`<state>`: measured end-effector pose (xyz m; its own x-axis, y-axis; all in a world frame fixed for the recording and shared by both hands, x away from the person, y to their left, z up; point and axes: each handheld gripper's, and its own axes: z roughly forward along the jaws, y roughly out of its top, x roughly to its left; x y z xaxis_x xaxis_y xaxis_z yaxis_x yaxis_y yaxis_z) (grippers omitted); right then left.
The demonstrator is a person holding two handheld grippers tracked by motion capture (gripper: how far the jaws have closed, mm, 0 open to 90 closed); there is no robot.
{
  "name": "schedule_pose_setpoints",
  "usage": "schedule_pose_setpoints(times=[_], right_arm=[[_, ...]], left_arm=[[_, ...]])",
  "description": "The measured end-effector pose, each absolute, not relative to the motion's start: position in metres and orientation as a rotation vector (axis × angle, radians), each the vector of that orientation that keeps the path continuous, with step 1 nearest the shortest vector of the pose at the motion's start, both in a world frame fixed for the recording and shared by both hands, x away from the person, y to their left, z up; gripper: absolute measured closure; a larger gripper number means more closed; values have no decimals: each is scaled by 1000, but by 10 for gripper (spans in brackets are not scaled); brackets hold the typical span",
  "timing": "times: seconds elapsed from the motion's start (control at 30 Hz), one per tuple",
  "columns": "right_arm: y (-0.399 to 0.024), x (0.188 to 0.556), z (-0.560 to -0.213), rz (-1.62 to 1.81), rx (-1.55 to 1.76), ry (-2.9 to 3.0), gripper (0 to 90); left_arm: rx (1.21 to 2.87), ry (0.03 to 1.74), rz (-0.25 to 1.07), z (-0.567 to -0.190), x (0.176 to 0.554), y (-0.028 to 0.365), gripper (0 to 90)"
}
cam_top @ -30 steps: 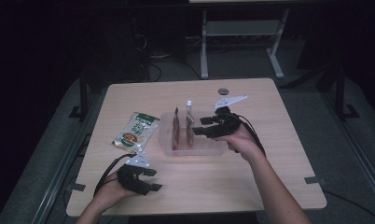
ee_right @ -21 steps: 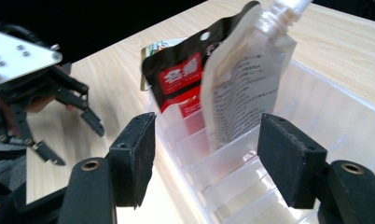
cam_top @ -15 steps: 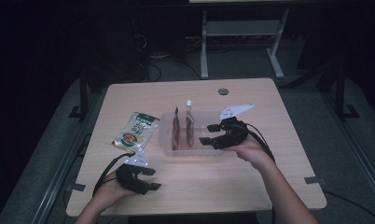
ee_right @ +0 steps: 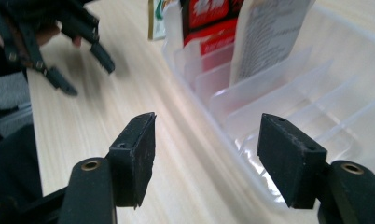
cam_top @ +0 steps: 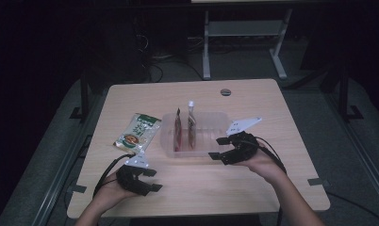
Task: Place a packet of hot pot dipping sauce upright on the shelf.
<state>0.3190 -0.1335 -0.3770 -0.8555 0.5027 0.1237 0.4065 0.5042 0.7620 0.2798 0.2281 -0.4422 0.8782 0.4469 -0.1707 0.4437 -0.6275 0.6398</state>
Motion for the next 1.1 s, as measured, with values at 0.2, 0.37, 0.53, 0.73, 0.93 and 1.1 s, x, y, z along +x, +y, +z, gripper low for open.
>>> schedule_pose_setpoints(times=[0.2,0.37,0.53,0.73,0.93,1.1], right_arm=[[-140,306,-388,1212,797,2665,368],[-148,293,-397,1155,810,2682,369],[-156,281,-406,1113,817,2692,362],[-168,271,-415,1110,854,2680,351],[-179,263,-423,1087,902,2686,346],[-183,262,-425,1092,923,2675,345]], left_arm=[[2332,643,6,-442,280,229,370],[2336,647,9,-442,280,229,370],[2334,661,15,-442,280,229,370],[2344,691,72,-435,286,235,370],[2312,793,176,-421,302,250,370],[2280,898,249,-413,321,264,366]])
